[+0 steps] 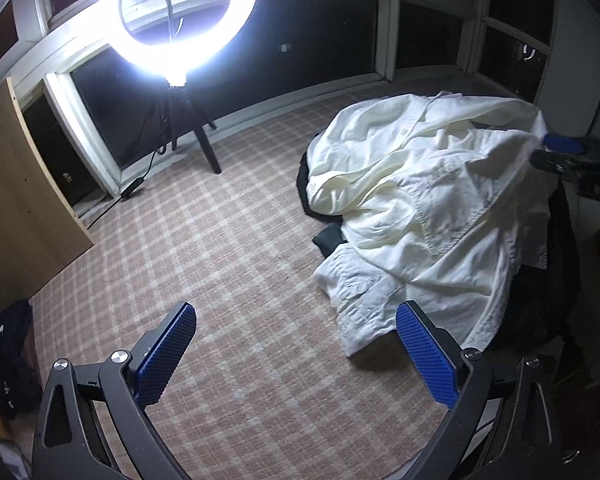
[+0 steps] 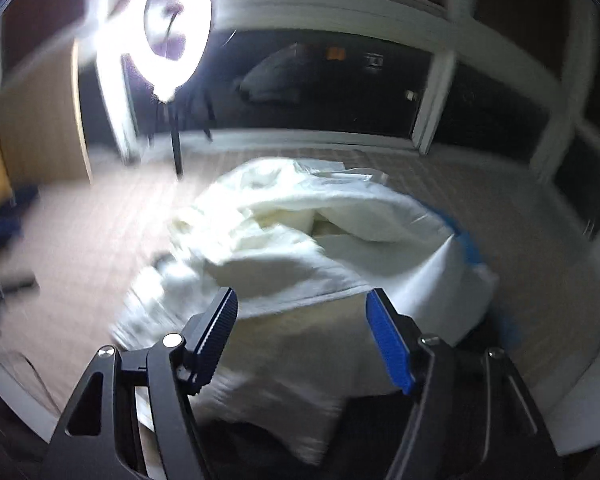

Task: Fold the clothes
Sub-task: 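Move both grippers open toward the crumpled white shirt on the rug, then close the right gripper on the white shirt's edge and lift it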

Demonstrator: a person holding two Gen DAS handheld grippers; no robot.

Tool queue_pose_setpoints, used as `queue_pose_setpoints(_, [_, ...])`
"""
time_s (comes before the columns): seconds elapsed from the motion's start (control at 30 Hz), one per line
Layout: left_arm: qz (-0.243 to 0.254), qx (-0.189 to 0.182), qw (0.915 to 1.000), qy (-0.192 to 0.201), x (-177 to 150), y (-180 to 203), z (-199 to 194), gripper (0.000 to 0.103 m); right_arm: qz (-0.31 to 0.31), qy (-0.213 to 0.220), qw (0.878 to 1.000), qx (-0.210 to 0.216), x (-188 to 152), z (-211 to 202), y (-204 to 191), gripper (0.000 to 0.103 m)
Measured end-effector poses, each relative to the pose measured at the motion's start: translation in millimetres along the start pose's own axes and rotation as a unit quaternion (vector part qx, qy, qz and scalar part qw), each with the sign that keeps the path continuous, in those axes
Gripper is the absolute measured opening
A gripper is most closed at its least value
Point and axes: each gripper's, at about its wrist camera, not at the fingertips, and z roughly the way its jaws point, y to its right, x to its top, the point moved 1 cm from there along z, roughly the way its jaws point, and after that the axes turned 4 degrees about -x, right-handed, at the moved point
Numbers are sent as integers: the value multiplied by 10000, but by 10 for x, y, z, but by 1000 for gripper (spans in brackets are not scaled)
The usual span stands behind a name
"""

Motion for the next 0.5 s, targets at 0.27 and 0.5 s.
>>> queue_pose_setpoints(0.27, [-343,-26,9994,-85,-22,-52,83,100,-908,176,9957,15,66,-65,-92,68])
queue_pose_setpoints(0.5, [-259,179,9995,-36,-53,-120,-38,101,-1462,-192,9888,246,74,424,-304,26])
